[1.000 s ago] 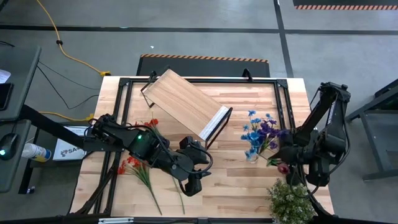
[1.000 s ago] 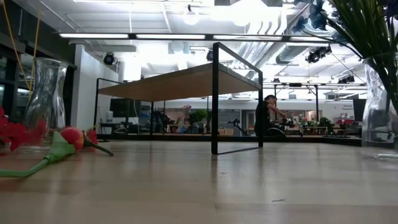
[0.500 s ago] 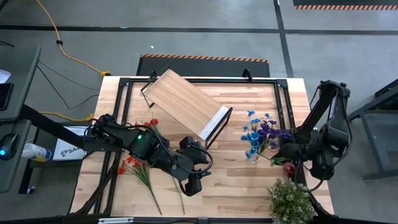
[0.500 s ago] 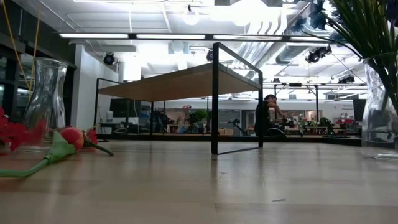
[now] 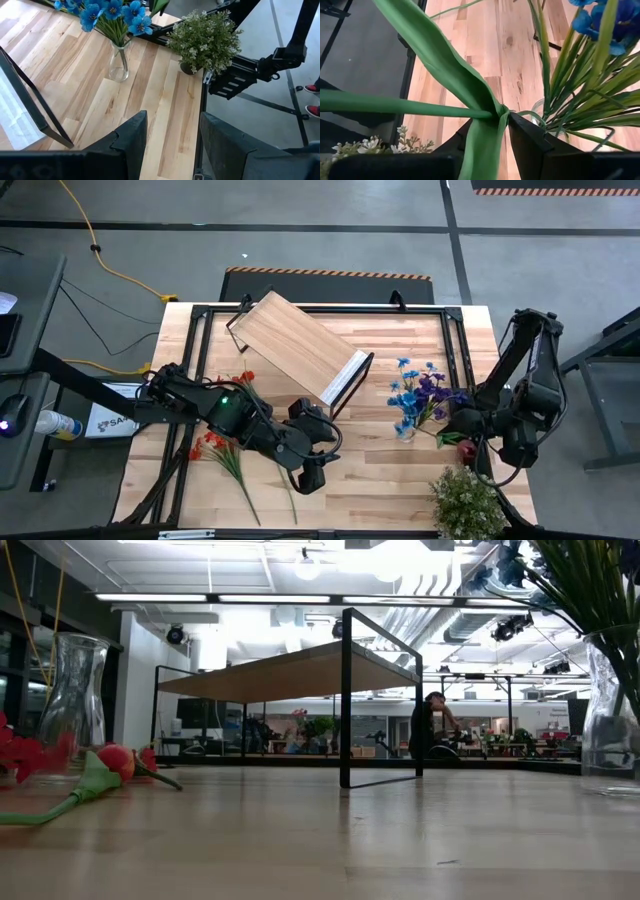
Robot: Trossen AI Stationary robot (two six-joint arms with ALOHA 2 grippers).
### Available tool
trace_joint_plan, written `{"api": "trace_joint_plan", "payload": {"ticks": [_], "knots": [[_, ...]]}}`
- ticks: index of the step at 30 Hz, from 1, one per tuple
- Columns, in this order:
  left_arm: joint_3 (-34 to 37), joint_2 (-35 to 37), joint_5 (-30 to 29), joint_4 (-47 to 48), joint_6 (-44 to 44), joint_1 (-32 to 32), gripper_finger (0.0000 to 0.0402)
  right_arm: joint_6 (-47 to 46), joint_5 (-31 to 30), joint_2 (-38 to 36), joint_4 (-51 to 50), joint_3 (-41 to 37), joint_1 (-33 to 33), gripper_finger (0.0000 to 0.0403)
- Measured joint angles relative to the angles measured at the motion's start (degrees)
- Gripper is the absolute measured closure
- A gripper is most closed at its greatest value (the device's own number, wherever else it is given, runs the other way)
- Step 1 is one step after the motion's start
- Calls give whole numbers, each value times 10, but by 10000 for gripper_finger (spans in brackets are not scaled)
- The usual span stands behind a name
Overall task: Pick and place flowers into a vace then onto a shelf
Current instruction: Put the dark red tulip into the right transparent vase
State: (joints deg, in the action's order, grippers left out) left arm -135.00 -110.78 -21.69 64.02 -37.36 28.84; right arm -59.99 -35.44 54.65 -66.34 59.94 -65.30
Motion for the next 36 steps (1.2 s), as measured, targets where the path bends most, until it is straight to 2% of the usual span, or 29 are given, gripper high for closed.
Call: {"api": "trace_joint_plan", "payload": {"ticks": [10,14,20,25,29,36], "knots": [[0,0,0,0,0,0,183,0,4,0,-16,0,0,314],[0,0,0,0,0,0,183,0,17,0,-20,0,0,280],[0,0,0,0,0,0,183,0,22,0,-30,0,0,201],[0,0,0,0,0,0,183,0,82,0,-39,0,0,153],[0,0,0,0,0,0,183,-26,132,-9,-43,0,0,140],[0,0,-5,0,0,0,183,-45,130,-39,-38,0,0,139]]}}
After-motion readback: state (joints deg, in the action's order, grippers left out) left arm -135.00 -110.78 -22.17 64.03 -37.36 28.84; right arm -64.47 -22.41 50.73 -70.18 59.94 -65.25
